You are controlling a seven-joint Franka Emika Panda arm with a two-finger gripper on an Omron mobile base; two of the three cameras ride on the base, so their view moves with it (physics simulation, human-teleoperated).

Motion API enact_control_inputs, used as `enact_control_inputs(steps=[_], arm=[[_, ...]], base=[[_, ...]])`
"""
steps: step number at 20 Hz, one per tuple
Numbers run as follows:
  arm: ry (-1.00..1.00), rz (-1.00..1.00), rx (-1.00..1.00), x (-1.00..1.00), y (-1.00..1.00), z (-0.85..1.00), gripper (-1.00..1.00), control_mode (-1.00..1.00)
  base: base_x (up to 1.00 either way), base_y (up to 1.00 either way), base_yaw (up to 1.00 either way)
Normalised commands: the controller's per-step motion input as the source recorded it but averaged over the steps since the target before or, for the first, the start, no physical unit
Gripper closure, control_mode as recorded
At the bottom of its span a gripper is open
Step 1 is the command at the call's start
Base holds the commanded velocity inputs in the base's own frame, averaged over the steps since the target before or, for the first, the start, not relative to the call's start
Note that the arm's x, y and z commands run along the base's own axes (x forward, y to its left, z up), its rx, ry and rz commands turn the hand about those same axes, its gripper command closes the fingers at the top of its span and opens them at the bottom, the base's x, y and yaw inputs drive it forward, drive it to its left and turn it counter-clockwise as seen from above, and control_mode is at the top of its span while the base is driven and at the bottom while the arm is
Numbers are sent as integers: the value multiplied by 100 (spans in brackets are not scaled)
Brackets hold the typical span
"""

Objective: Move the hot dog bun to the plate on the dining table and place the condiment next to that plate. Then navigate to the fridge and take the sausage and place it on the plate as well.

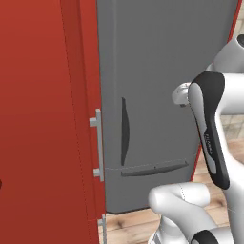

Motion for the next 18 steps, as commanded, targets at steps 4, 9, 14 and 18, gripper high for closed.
enact_control_inputs(steps=[4, 9, 14, 18], arm=[[0, 0, 0, 0, 0, 0, -100, 100], [10, 3, -2, -4, 9, -21, -100, -100], [3, 7, 1, 8, 15, -84, -100, -100], [-1, 1, 1, 60, 33, -93, -100, -100]], base=[[4, 11, 7], [0, 2, 1], [0, 0, 0], [0, 0, 0]])
